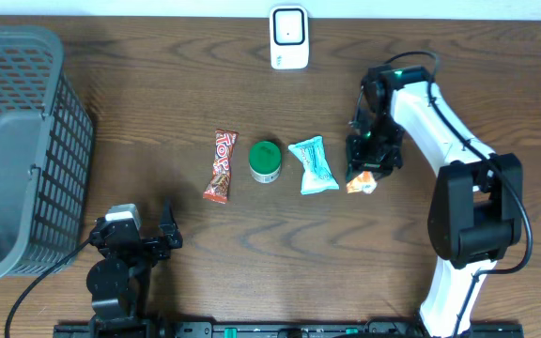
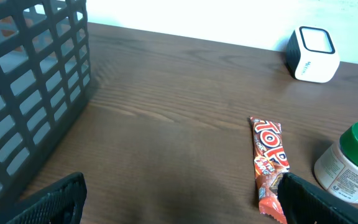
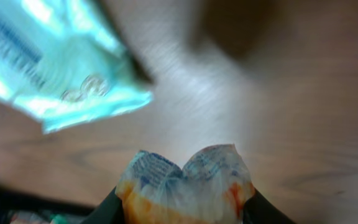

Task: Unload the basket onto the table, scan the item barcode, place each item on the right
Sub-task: 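Raise the orange pack toward the white scanner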

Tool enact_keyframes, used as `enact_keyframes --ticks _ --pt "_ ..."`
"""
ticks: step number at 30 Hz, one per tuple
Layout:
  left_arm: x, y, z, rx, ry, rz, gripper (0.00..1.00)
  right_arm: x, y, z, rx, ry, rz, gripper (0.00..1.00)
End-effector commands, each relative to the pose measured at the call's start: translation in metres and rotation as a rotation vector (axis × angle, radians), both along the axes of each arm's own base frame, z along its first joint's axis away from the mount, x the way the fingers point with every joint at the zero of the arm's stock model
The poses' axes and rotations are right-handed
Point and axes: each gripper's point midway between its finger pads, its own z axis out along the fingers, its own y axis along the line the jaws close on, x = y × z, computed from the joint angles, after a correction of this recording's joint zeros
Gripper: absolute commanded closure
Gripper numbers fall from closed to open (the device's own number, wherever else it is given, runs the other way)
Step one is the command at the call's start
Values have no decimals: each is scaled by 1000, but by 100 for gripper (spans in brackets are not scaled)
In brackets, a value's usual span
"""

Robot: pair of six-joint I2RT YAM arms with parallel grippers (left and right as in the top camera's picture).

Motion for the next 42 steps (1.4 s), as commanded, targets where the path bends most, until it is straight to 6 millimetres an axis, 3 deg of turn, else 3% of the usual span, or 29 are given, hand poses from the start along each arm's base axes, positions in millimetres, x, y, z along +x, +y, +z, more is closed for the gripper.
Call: enact_keyframes --ticks 1,6,13,20,24,31,35,38,42 --pt "-2 -1 -12 12 35 -10 2 -8 24 10 90 37 -6 68" --pt "-2 -1 -12 12 35 -10 2 -25 42 15 113 89 27 58" --pt "-2 -1 -12 12 35 -10 2 -38 56 17 110 113 77 57" --pt "-2 -1 -12 12 35 -10 2 -54 57 22 100 162 117 57" --pt "-2 -1 -12 12 35 -10 2 -51 58 20 107 144 134 57" --pt "-2 -1 -12 12 35 -10 2 -6 76 10 174 -62 151 61" --pt "-2 -1 -12 12 35 -10 2 27 89 21 216 -197 161 63" --pt "-2 -1 -12 12 35 -10 2 65 98 38 230 -364 179 64" --pt "-2 -1 -12 12 35 -10 2 138 99 60 148 -688 180 71"
